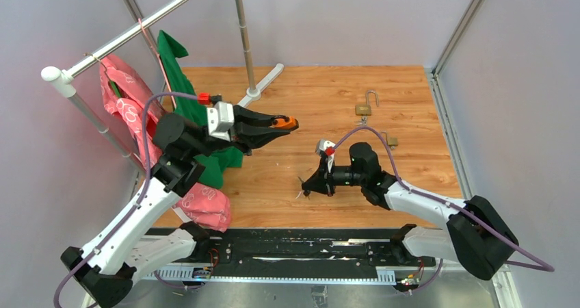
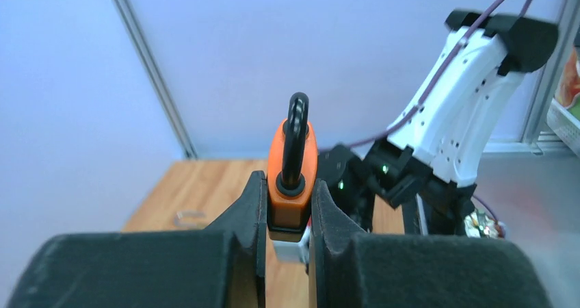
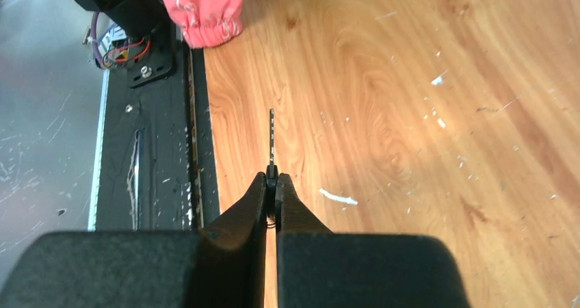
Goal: Lock with the key
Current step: Lock the lock, then place the key at the center of the board.
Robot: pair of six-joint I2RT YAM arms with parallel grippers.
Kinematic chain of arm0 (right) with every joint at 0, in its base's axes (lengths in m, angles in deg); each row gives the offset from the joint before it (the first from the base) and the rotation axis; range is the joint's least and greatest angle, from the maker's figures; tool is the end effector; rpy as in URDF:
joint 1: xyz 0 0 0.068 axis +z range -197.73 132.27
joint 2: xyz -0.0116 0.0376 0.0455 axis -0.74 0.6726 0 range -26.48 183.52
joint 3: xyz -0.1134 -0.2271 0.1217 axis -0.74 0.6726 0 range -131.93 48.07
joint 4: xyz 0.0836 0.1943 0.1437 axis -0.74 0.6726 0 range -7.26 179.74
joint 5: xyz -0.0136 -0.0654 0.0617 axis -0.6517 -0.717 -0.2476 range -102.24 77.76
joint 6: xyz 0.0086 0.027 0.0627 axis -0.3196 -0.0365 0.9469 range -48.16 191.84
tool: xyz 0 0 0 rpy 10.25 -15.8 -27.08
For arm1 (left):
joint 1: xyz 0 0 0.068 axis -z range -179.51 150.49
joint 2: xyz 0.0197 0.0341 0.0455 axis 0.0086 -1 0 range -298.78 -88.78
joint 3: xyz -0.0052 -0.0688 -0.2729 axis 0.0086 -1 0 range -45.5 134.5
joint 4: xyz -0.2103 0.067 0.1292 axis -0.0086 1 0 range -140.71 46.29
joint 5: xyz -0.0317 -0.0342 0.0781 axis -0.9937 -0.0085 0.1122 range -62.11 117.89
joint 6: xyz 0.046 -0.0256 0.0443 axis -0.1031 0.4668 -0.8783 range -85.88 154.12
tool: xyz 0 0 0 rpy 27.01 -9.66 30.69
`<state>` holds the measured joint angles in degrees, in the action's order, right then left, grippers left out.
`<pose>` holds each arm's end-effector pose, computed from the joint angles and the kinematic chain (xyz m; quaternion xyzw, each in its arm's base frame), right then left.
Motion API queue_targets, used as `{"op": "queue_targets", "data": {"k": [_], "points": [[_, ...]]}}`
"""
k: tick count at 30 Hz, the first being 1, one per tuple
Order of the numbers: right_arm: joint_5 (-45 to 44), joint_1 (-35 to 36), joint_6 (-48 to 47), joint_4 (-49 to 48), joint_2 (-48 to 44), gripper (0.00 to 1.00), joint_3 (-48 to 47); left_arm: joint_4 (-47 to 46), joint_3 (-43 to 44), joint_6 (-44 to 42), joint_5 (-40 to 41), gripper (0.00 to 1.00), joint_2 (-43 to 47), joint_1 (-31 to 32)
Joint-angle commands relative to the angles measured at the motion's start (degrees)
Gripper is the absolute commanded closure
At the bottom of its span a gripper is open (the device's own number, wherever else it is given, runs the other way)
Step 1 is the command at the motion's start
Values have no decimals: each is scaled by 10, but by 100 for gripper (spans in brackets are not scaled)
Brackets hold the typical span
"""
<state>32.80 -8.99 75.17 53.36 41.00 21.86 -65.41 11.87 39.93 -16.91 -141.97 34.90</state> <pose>0.1669 0.1843 0.2299 -0.4481 0.6099 0.4865 0.4365 0.1410 -0.1440 0.4460 0.4332 0.4445 -0.4667 0.6300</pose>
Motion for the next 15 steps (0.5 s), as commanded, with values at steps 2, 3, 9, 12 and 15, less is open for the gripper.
{"op": "queue_targets", "data": {"k": [2, 3, 9, 12, 15], "points": [[-9, -6, -20, 71, -50, 100, -19, -52, 11, 1, -5, 100, 17, -4], [-21, -6, -26, 88, -61, 100, -28, -43, 6, 0, 0, 100, 20, -4], [-198, -9, -37, 244, -80, 100, -99, 12, -30, -5, 48, 100, 28, -4], [-290, -11, 4, 320, -55, 100, -148, 48, -53, -20, 61, 100, 36, -4], [-271, -10, 10, 375, -29, 100, -186, 55, -68, -19, 65, 100, 45, -5]]}}
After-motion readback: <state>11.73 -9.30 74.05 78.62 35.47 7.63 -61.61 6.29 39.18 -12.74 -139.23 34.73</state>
